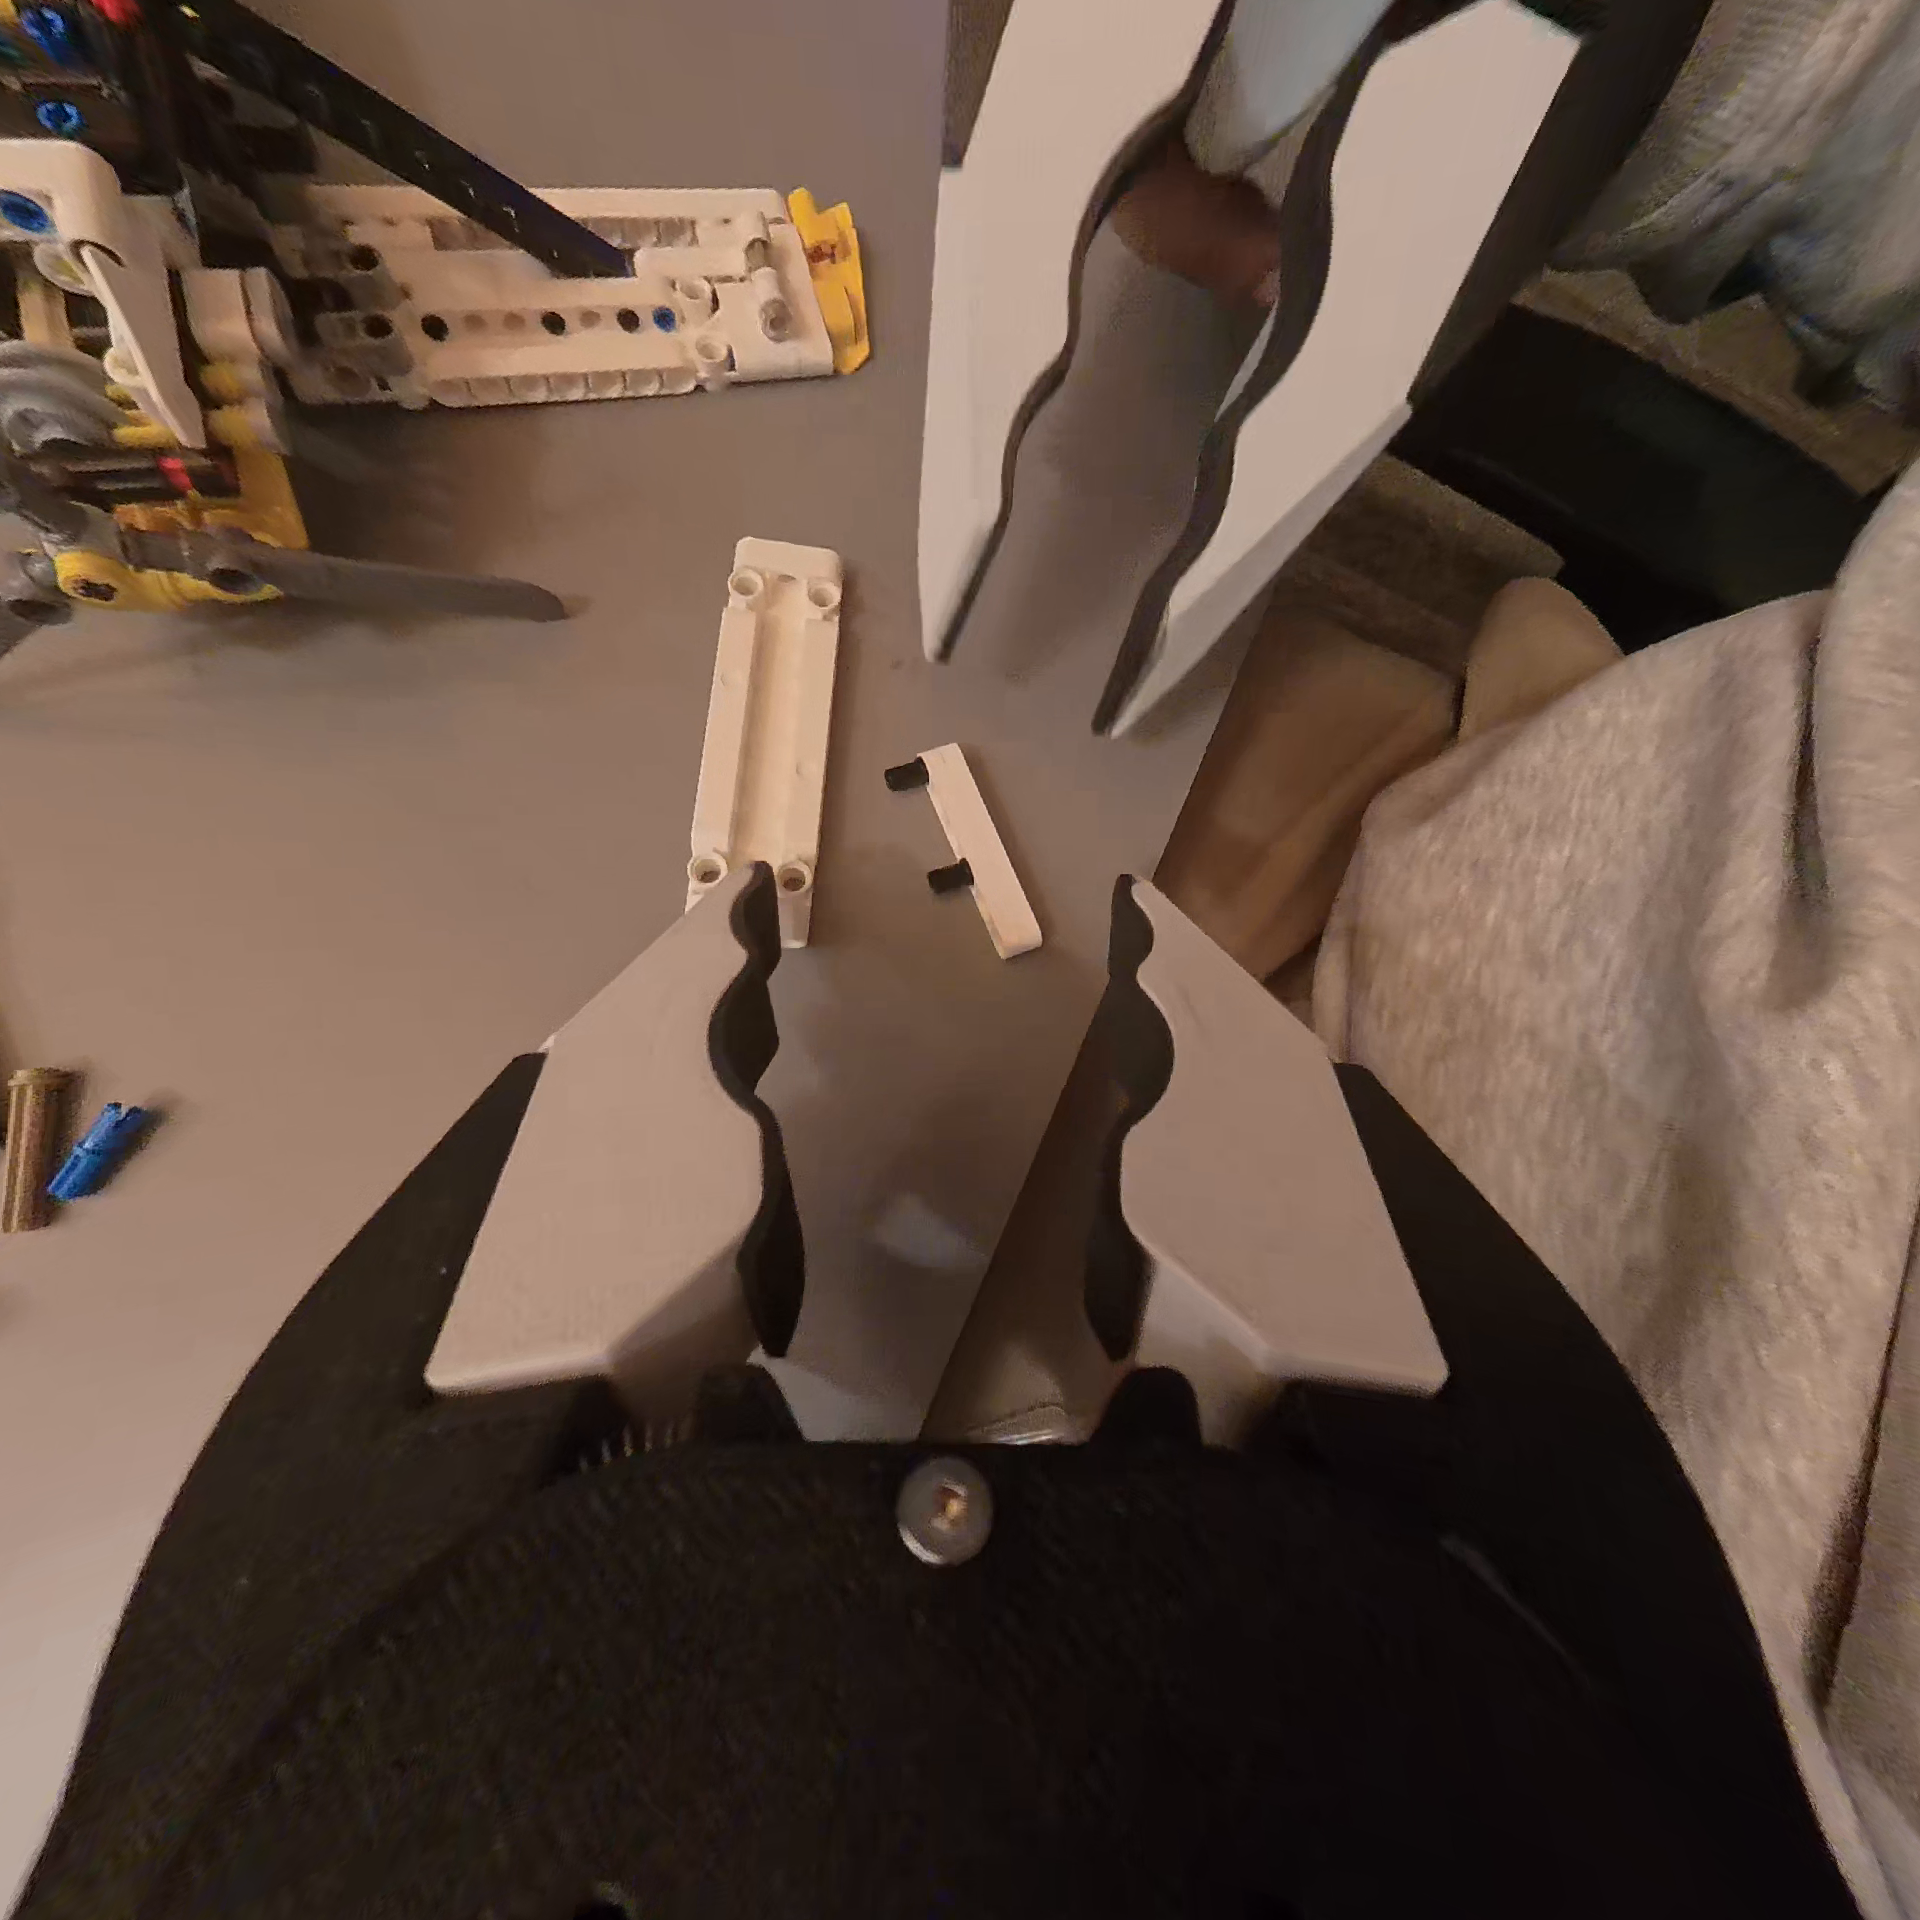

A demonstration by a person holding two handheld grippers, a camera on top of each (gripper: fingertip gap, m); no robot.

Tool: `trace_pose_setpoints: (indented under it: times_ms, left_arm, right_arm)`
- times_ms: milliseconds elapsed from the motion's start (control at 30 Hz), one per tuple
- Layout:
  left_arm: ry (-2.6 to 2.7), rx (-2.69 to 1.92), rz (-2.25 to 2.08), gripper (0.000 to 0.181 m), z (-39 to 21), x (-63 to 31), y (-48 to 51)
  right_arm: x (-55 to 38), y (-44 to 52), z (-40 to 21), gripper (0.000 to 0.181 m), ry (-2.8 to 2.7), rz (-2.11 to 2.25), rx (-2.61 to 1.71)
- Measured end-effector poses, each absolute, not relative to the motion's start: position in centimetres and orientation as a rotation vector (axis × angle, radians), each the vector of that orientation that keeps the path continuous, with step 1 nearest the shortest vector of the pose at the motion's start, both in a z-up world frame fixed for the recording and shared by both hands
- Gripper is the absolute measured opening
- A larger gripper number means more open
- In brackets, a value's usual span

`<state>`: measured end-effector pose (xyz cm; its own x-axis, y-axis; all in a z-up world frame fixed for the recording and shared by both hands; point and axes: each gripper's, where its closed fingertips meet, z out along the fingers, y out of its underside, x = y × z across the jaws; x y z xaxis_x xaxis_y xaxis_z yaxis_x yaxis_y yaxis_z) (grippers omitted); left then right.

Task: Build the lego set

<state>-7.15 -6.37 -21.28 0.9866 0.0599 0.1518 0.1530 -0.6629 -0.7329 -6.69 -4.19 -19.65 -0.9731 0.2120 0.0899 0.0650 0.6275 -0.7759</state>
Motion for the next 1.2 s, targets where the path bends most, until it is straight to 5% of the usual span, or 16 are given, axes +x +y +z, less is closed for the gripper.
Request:
trace_pose_setpoints:
  times_ms: [667,1000,1200]
  left_arm:
    - [-0.089,-2.277,-0.205,0.061,-22.0,-7.6,-5.3]
    - [-0.056,-2.344,-0.020,0.031,-22.5,-9.3,-5.3]
    - [-0.031,-2.354,-0.010,0.030,-22.6,-9.4,-5.2]
  right_arm:
    - [-8.4,-5.4,-22.2,0.007,-2.688,1.078,-0.111]
    - [-9.1,-5.1,-22.3,0.007,-2.701,1.097,-0.106]
    - [-9.4,-5.0,-22.2,0.006,-2.701,1.098,-0.100]
